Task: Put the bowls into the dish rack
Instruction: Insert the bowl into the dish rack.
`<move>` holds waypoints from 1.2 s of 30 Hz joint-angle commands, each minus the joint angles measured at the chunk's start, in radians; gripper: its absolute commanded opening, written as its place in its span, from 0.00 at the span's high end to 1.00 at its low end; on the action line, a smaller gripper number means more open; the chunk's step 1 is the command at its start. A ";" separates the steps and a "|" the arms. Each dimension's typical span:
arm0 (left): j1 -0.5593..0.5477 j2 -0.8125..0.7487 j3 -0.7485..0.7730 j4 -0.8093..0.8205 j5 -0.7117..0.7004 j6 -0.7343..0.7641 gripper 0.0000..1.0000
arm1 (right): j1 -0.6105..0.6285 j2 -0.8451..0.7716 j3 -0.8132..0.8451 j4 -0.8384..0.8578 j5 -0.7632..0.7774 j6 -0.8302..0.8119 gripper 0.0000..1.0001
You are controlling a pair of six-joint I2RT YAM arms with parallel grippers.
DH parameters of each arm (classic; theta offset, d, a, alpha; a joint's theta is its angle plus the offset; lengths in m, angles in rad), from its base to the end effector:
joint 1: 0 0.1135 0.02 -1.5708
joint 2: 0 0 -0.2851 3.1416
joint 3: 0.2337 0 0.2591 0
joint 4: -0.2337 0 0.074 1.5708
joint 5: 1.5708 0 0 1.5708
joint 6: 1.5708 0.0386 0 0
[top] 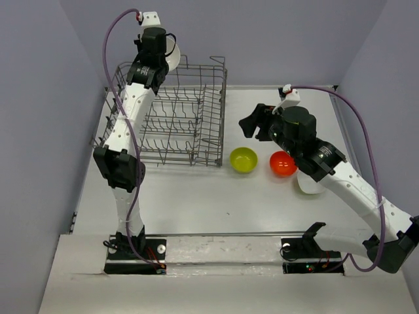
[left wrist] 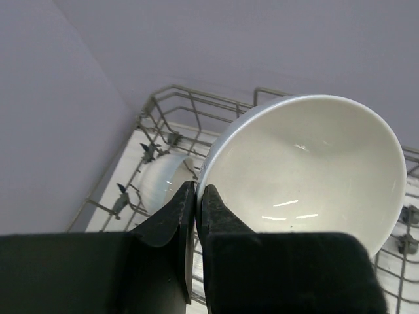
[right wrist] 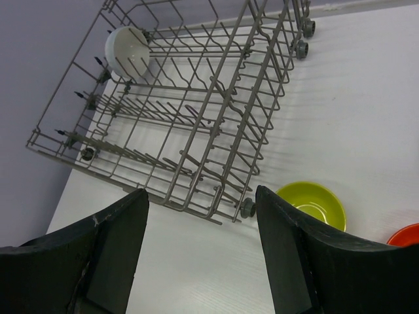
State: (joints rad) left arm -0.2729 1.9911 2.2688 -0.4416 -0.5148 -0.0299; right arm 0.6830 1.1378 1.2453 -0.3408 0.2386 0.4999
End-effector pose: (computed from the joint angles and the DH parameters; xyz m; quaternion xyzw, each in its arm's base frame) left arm 0.4562 -0.1080 0.4830 -0.0741 0.7520 0.0976 0.6477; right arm 0.2020 0.1526 0.4332 0.0023 0.7825 0.2657 0.5631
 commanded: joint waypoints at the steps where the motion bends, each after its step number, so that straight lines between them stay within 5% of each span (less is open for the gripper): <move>1: -0.020 0.031 0.101 0.081 -0.258 0.100 1.00 | 0.012 -0.018 -0.006 0.011 -0.009 0.011 0.28; 7: -0.040 0.136 0.159 0.105 -0.480 0.287 1.00 | 0.012 -0.018 -0.012 0.011 -0.001 0.015 0.28; 15: -0.077 0.229 0.193 0.360 -0.717 0.645 1.00 | 0.012 -0.019 -0.032 0.011 0.010 0.015 0.28; 18: -0.084 0.261 0.151 0.573 -0.803 0.903 1.00 | 0.012 -0.023 -0.038 0.013 0.013 0.011 0.28; 19: -0.086 0.262 0.118 0.778 -0.845 1.005 1.00 | 0.012 -0.024 -0.041 0.013 0.018 0.011 0.28; 22: -0.089 0.294 0.074 1.034 -0.870 1.259 1.00 | 0.012 -0.026 -0.047 0.016 0.019 0.008 0.28; 28: -0.083 0.330 -0.017 1.280 -0.846 1.456 1.00 | 0.012 -0.036 -0.075 0.025 0.018 0.003 0.28; 36: -0.054 0.328 -0.109 1.301 -0.795 1.492 1.00 | 0.012 -0.058 -0.125 0.055 0.027 0.000 0.28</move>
State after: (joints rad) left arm -0.3382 2.3413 2.1586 0.7242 -1.3369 1.4033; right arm 0.6830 1.1057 1.1336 -0.3397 0.2481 0.5125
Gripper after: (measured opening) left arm 0.144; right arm 0.718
